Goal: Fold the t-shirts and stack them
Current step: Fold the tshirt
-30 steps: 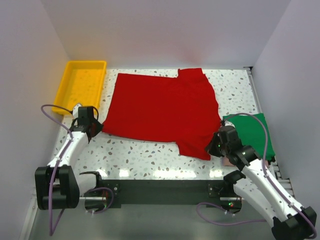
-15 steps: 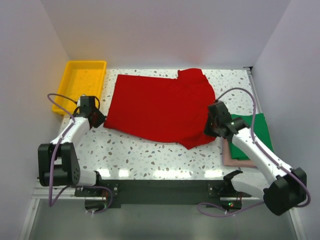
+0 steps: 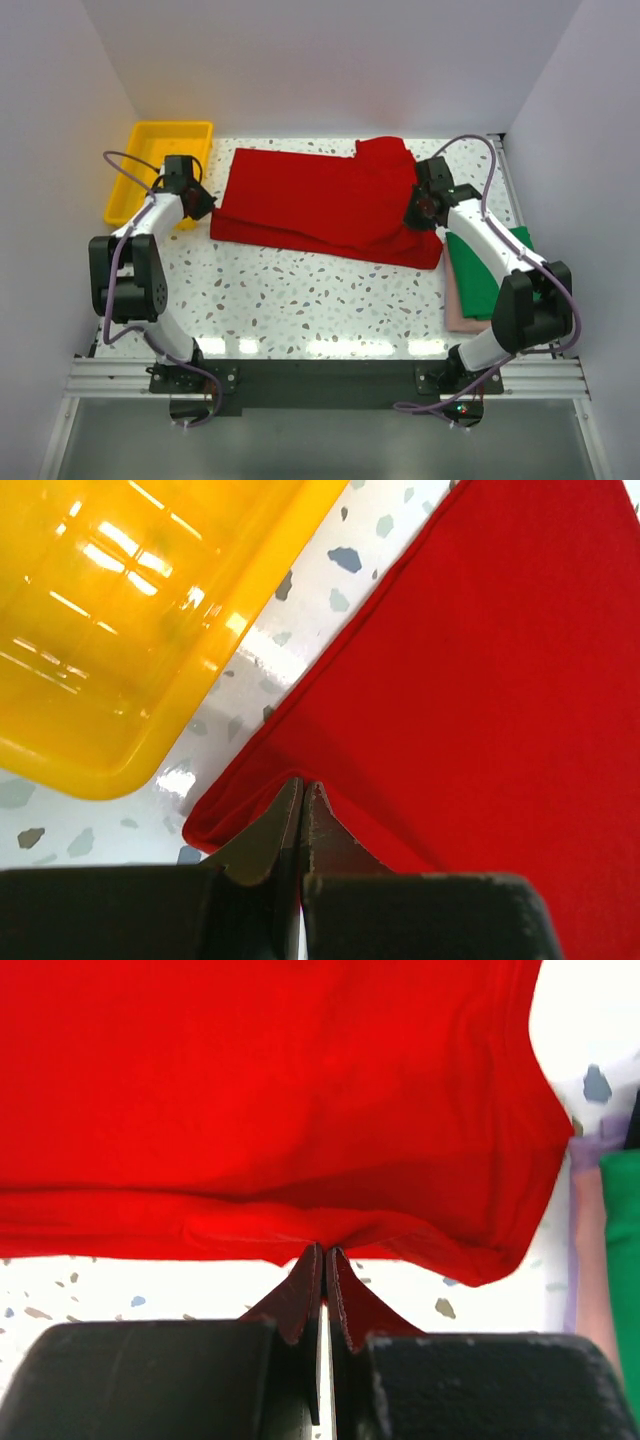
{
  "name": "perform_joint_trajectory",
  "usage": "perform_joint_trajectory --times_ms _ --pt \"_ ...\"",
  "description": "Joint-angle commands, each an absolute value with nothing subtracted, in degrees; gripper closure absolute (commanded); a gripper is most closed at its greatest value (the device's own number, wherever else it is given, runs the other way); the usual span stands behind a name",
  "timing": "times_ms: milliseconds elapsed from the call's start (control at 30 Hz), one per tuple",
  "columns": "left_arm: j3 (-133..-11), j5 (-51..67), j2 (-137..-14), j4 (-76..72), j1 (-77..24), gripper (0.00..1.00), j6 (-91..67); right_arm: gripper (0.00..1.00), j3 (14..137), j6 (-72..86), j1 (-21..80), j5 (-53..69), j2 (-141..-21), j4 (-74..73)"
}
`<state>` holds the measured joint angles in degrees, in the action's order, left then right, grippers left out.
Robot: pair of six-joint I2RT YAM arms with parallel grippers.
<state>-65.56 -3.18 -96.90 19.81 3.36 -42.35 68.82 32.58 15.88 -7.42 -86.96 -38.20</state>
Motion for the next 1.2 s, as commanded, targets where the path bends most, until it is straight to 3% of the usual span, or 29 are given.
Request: perform_joint_trajectory --times_ms 0,1167 --pt "-70.3 -3.5 -98.7 20.2 3.6 1.00 -41.7 1.00 73.7 30.6 14.3 -4.7 -89.0 -36.3" --pt "-80.6 -0.5 -110.5 18.5 2.8 1.00 -40.7 1.00 71.8 29.7 5.8 1.9 -94.4 -30.8"
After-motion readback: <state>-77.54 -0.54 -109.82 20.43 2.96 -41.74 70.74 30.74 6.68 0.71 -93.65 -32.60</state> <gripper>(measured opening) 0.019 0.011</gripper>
